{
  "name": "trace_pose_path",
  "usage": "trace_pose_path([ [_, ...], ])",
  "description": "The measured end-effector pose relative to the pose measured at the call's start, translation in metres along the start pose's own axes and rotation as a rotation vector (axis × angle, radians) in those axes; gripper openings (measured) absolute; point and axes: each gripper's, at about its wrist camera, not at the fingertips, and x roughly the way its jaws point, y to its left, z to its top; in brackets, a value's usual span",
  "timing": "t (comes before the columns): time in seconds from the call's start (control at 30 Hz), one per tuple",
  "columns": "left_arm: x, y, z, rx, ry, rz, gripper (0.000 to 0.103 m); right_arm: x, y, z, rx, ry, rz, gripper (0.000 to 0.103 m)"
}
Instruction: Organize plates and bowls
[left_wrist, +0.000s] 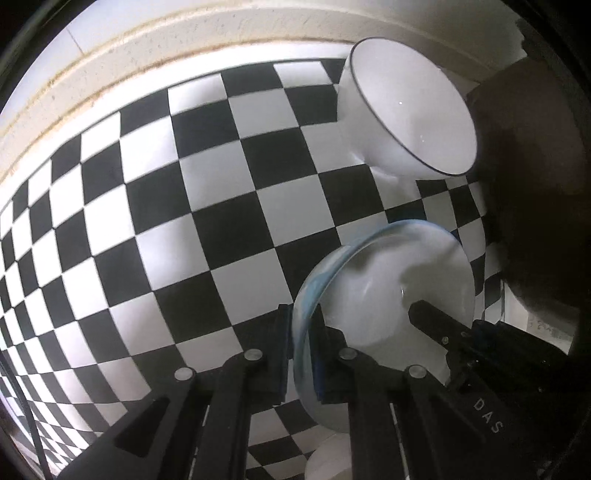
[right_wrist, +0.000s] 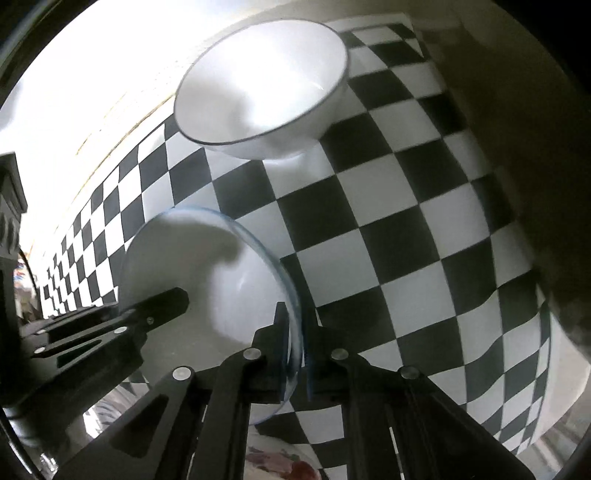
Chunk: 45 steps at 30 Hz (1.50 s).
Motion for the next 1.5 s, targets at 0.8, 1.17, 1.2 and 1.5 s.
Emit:
trace_pose_path([
  [0.8,-0.112,-0.030,-0.095,0.111,-0.085,-0.038,0.008,-0.127,0.004,-0.096,-0.064,-0.096,0.077,0.008],
  [1.17,-0.064,-0.025,-0.137,0.091,0.024,-0.029,0.008,-0.091,-0.008,-0.143,-0.049,-0.007,0.070,0.008],
  [1.2,-0.058,-0.026,-0.138,0.093,0.032,-0.024,0.008,-0.086,-0.011,-0.147,-0.045,0.004,0.067,0.008],
  [1.5,-0.029,-0.033,-0.148,0.122,0.080,0.014,0.008,-0.060,-0.024,-0.161,-0.029,0.038,0.052,0.009],
])
